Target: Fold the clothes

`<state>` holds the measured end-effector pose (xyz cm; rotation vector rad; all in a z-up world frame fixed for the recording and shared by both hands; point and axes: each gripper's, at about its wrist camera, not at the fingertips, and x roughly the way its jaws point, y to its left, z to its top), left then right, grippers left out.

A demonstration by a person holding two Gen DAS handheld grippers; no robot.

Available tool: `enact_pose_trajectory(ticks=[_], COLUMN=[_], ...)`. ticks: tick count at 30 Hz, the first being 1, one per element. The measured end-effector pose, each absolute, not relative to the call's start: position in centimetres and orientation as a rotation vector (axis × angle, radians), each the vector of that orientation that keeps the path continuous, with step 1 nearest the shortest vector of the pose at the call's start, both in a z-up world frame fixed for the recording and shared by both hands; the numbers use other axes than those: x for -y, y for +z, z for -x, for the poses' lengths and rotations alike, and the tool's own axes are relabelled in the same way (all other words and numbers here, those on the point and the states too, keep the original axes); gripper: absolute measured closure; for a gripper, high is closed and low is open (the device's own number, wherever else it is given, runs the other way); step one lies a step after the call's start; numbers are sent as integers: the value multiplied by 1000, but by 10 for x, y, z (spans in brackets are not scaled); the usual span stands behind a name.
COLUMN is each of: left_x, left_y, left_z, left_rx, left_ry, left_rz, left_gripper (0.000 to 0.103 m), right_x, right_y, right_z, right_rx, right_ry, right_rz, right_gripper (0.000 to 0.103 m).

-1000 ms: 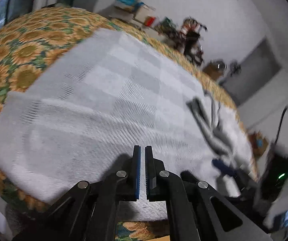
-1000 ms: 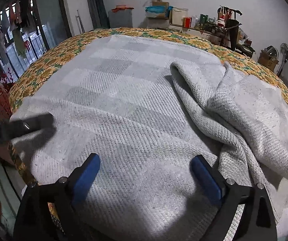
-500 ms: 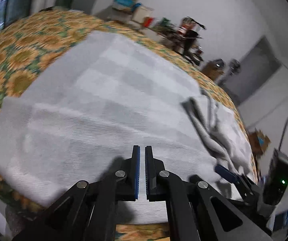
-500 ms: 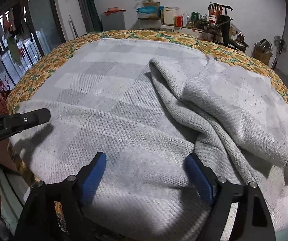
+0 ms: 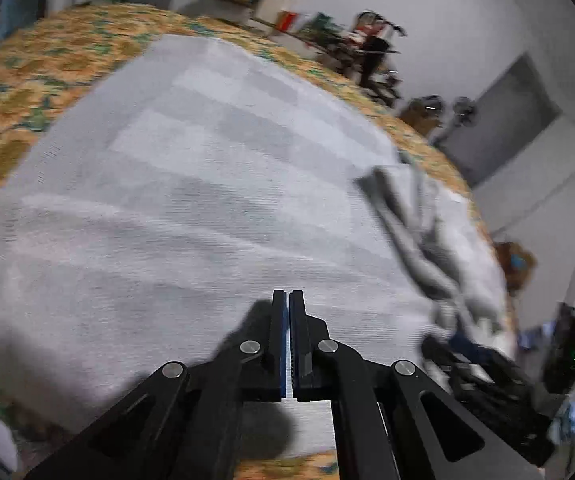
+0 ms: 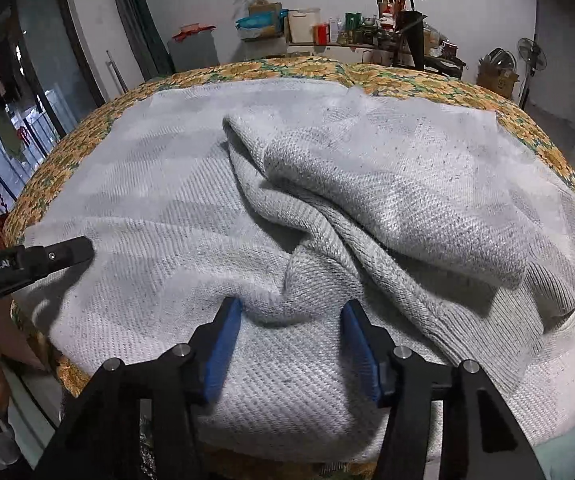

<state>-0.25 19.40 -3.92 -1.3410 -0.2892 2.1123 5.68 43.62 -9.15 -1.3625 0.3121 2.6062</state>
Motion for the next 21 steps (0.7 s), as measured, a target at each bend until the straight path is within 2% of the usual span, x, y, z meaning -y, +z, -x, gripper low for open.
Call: enact_pose_trajectory(ticks=[2, 5, 7, 9, 11, 13, 15, 16, 17, 18, 21], left_x=[-205, -234, -243, -244, -233, -228, -227, -229, -229, -235, -253], left_y=[-31, -24, -31, -43, -46, -45, -40, -36, -29, -22, -4], left_z=[-1, -11, -16, -16, -10, -6, -7, -9, -16, -20, -34], left_rx=[299, 184, 100, 74, 147, 182, 180, 161, 137, 123, 48], left_ry=[2045, 2005, 2016, 2084, 2098, 2084, 2096, 2114, 2122, 2107, 2065], left_rz=[1299, 1257, 1278, 1301, 1336, 1361, 1364, 1353, 1304, 1268, 1188], left_gripper=[100, 100, 100, 100, 100, 100, 100, 100, 100, 100, 100], right_x=[-437, -438, -441, -449, -459, -461, -463, -462, -454, -448, -453], right_y=[-89, -86, -83, -80, -78, -81, -84, -86, -87, -87, -82], right_z=[-58, -61, -68, -76, -83, -87, -90, -90, -87, -85, -86], right_rx=[-310, -312, -333, -330, -312, -311, -310, -299, -230, -178, -228], right_ry=[2609, 2620, 2614, 2594, 2566, 2560, 2555, 2552, 2546, 2534, 2527], right_rz=[1368, 1372, 1373, 1352, 1317, 1300, 1283, 1276, 1280, 1280, 1298], right_gripper=[46, 46, 51, 50, 48, 51, 47, 42, 40, 40, 41])
